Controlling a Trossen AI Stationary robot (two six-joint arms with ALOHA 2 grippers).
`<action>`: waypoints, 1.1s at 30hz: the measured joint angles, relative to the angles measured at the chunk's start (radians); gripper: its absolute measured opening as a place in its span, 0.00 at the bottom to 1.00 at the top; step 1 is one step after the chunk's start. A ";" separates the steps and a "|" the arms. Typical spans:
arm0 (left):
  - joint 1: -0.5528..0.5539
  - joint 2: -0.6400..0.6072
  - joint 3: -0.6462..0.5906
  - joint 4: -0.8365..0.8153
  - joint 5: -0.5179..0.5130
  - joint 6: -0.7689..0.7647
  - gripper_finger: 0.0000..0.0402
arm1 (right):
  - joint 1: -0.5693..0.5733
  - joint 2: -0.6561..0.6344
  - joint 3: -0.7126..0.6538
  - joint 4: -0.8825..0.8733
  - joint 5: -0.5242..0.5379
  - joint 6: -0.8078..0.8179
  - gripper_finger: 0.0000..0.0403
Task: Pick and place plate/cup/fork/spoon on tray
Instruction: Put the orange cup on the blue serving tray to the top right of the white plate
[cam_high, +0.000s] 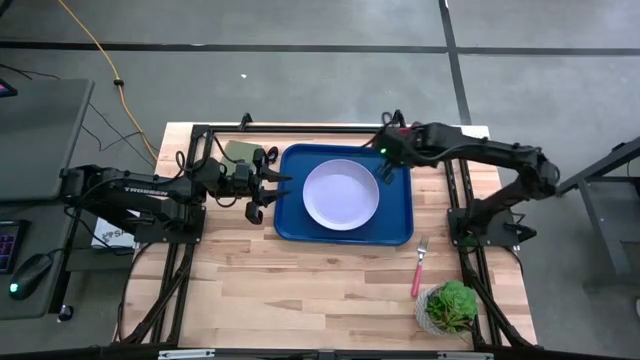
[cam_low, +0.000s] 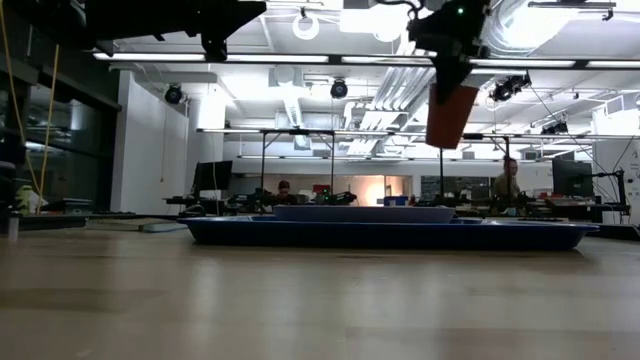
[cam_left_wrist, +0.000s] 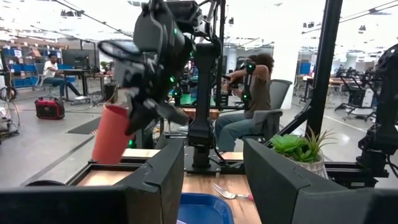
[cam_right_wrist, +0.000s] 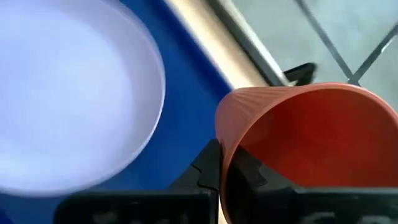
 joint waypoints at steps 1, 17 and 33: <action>0.000 0.000 0.000 0.000 0.000 0.000 0.36 | 0.005 0.018 0.001 -0.008 -0.014 -0.019 0.00; 0.000 0.000 0.000 0.000 0.000 0.000 0.36 | -0.146 0.080 -0.324 0.231 -0.254 -0.194 0.00; 0.000 0.000 0.000 0.000 0.000 0.000 0.36 | -0.190 0.079 -0.372 0.348 -0.272 -0.150 0.00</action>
